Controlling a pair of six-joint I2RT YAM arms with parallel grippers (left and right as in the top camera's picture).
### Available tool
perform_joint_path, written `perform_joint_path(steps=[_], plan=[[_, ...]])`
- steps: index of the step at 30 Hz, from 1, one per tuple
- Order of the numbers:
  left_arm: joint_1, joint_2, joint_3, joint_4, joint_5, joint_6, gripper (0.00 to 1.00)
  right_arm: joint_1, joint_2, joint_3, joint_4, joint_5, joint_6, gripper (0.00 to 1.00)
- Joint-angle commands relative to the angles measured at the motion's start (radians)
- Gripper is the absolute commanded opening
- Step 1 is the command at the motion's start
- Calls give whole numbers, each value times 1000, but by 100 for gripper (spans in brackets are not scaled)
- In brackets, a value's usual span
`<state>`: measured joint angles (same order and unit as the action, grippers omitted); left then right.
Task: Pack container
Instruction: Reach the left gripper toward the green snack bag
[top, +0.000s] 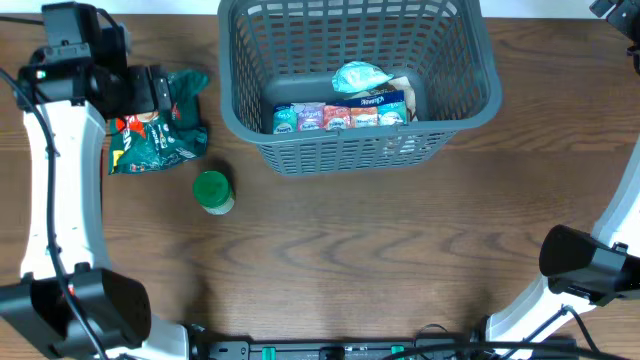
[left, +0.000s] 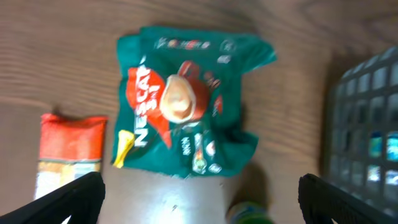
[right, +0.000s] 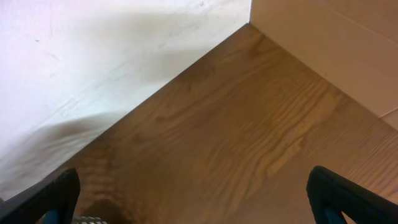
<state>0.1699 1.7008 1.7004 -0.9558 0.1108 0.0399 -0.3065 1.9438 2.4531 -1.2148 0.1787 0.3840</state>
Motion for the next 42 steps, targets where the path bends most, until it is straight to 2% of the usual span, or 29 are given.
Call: perform_joint_path(steps=[1, 30, 42], plan=[[24, 55, 25, -2, 113, -50, 99, -1, -9, 2, -2, 4, 12, 99], [27, 467, 18, 30, 53, 12, 99, -1, -9, 2, -2, 4, 12, 99], [27, 638, 18, 14, 65, -58, 99, -1, -9, 2, -2, 4, 12, 99]])
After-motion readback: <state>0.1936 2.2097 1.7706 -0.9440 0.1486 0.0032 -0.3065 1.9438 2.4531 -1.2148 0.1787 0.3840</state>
